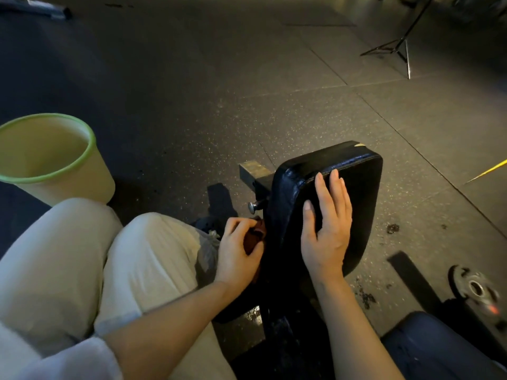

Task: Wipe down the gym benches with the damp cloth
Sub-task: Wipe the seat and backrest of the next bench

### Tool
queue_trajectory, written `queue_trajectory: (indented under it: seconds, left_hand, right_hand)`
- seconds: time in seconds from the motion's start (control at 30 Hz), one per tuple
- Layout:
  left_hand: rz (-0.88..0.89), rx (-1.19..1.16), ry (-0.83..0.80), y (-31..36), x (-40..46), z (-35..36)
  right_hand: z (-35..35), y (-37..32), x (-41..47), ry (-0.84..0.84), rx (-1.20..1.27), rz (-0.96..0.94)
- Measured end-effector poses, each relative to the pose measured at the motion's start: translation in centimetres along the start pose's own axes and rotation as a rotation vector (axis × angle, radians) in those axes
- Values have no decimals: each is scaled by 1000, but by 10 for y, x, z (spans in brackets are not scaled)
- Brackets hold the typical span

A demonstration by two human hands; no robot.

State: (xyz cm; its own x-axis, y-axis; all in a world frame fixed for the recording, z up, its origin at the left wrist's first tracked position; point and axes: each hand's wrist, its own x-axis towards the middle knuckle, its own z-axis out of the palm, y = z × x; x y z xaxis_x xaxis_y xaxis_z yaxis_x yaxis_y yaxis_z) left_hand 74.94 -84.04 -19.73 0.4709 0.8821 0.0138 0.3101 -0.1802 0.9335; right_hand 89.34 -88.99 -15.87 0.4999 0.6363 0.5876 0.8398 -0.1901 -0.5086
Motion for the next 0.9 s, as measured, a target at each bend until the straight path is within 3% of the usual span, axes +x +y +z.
queue_trajectory:
  seconds: [0.1, 0.2, 0.3, 0.4, 0.47, 0.57, 0.7, 0.8, 0.9]
  left_hand:
    - [141, -77, 135, 17, 6, -3]
    - [276, -39, 133, 25, 8, 0]
    - [207, 23, 54, 9, 8, 1]
    - [30, 18, -52, -2, 7, -7]
    - [-32, -54, 16, 5, 6, -15]
    - [118, -182, 169, 36, 20, -25]
    - [300, -102, 54, 54, 41, -24]
    - [222, -59, -4, 34, 36, -22]
    - [-18, -17, -154, -1, 19, -23]
  right_hand:
    - [-1, 0, 0, -11, 4, 17]
    - [-1, -2, -1, -15, 6, 30]
    - [1, -3, -2, -8, 1, 33]
    - [0, -3, -2, -9, -6, 37]
    - [-1, -3, -2, -18, 3, 42]
    - [-2, -5, -1, -24, 4, 45]
    - [-4, -8, -1, -31, -17, 58]
    - [-4, -9, -1, -35, -21, 76]
    - [-6, -11, -1, -42, -36, 85]
